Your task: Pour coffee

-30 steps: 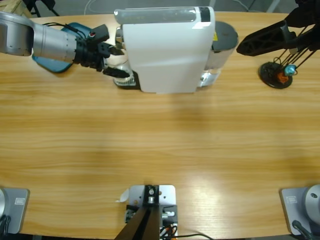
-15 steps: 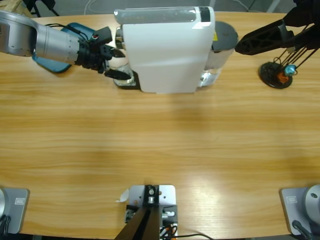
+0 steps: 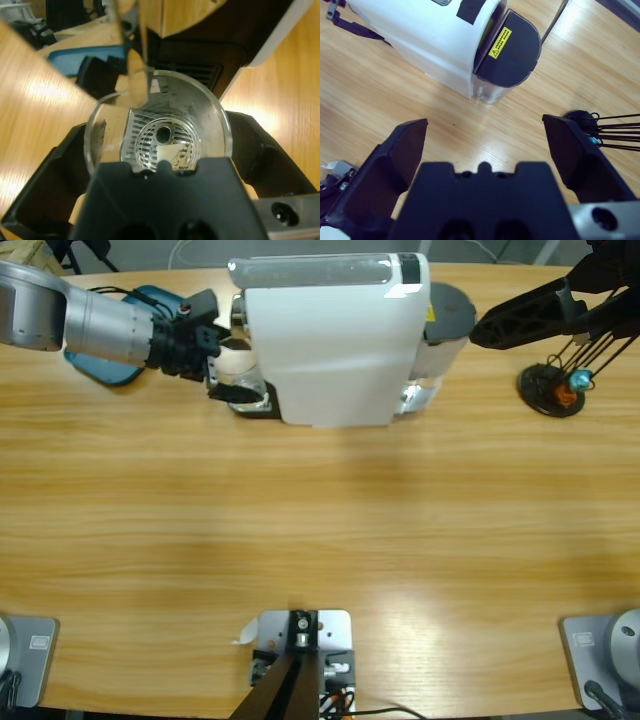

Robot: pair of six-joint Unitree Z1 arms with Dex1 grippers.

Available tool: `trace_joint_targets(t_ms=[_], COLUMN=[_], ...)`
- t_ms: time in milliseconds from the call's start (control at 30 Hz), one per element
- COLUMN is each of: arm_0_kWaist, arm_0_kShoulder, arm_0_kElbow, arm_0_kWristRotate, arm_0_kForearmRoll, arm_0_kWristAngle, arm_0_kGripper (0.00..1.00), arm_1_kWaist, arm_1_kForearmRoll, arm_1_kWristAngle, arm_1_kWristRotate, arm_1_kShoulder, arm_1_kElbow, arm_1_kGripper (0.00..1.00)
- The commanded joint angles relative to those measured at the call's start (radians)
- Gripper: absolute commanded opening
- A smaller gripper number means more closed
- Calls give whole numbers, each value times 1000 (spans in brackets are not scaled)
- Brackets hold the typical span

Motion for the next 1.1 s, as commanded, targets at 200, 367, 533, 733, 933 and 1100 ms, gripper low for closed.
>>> trace_joint_targets(t_ms=[200,367,533,733,933,1100], arm_0_kWaist=[114,125,117,49,-50,-66], arm_0_kShoulder=[-128,-241,-385,-489,-523,-552], arm_0_kElbow=[134,238,334,361,373,410], arm_0_kWristRotate=[-3,-35,-111,-338,-539,-602], arm_0_kForearmRoll=[5,7,8,17,39,44], arm_0_kWristAngle=[-146,-39,44,193,406,405], arm_0_kGripper=[1000,1000,1000,1000,1000,1000], arm_1_kWaist=[-11,-39,-97,-176,-199,-205], arm_1_kForearmRoll=[-1,44,86,96,192,231], arm_1_kWristAngle=[12,3,98,170,169,165], arm_1_kWristRotate=[-1,-10,-142,-207,-151,-140], arm_1_kShoulder=[44,81,199,345,473,491], arm_1_kElbow=[5,-118,-339,-506,-615,-646], arm_1_kGripper=[1000,1000,272,0,0,0])
